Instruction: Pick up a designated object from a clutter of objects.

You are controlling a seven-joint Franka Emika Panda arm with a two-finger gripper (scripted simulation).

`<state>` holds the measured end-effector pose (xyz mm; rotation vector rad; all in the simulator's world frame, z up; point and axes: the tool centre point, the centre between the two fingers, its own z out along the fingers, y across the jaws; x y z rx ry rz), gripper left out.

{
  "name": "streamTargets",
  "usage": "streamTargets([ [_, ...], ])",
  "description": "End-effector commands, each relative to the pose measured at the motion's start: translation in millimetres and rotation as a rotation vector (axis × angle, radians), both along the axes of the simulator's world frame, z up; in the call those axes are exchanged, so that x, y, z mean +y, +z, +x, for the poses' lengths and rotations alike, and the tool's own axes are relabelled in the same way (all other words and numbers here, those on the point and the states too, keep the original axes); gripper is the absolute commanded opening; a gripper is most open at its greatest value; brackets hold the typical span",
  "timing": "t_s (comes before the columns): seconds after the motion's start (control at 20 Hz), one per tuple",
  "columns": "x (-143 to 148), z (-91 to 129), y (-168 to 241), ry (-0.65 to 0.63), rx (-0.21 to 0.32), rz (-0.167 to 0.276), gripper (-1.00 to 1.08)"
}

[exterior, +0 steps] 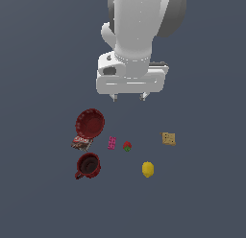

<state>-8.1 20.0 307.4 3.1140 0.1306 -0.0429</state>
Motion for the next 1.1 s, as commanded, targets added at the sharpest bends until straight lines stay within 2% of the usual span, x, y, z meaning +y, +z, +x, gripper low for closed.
streamTargets([
  [0.0, 0.0, 0.0, 0.0, 0.0, 0.0, 0.0, 1.0],
  [0.55, 19.6, 6.2, 0.6, 0.035, -0.009, 0.026, 1.0],
  [1.05, 20.4, 17.2, -27.9, -0.046, -0.01, 0.039, 1.0],
])
